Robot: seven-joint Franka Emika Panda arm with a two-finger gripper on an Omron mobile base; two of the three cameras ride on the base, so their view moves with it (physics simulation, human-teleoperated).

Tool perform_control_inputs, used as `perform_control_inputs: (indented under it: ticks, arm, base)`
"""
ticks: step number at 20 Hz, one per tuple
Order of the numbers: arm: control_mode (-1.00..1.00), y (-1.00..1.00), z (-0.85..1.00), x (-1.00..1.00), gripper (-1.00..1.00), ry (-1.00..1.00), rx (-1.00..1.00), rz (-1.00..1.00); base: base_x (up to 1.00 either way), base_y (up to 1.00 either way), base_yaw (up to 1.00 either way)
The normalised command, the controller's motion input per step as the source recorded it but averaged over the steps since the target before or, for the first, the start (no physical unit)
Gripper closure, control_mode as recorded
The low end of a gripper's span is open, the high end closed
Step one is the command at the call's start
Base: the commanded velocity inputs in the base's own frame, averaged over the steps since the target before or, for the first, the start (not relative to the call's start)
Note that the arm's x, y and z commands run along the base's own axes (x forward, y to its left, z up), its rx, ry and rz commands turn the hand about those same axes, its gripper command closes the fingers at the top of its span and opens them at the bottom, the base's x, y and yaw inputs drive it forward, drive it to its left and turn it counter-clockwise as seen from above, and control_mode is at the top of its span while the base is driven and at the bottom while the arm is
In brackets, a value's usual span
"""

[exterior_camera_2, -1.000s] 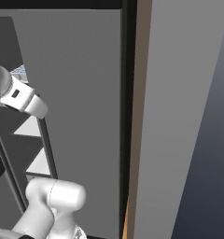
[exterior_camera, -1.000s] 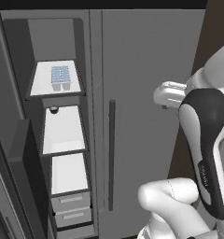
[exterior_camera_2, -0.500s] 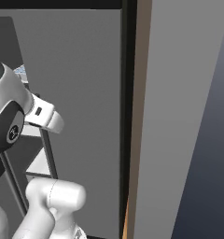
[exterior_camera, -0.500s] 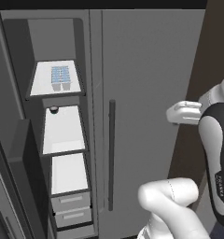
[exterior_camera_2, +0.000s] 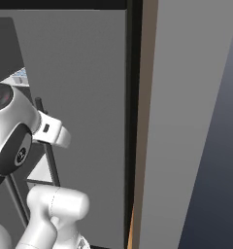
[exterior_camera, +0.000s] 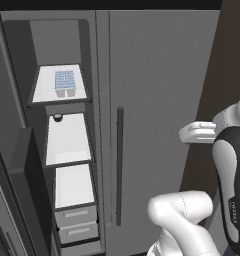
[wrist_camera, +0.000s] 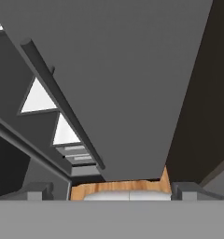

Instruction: Open the freezer door, pick up the ice cube tray from the freezer, and place it on the dining counter.

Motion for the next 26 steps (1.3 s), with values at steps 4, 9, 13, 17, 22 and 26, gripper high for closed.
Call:
perform_control_inputs:
  ticks: [4,9,13,17,22,26]
  arm:
    - [-1.00,0.00,0.00,0.00,-1.00,0.00,-0.01,0.00]
    - [1.00,0.00,-0.01,0.00,-1.00,0.00,-0.01,0.00]
    - [1.00,0.00,0.00,0.00,-1.00,0.00,0.00,0.00]
    - [1.00,0.00,0.00,0.00,-1.00,0.00,0.00,0.00]
    - [1.00,0.00,0.00,0.00,-1.00,0.00,0.00,0.00]
    - [1.00,0.00,0.00,0.00,-1.00,0.00,0.00,0.00]
  base:
    - [0.00,0.00,0.00]
    - [0.00,0.00,0.00]
    - [0.00,0.03,0.00]
    - [0.00,0.36,0.00]
    - [0.10,0.70,0.00]
    - [0.26,0.74,0.00]
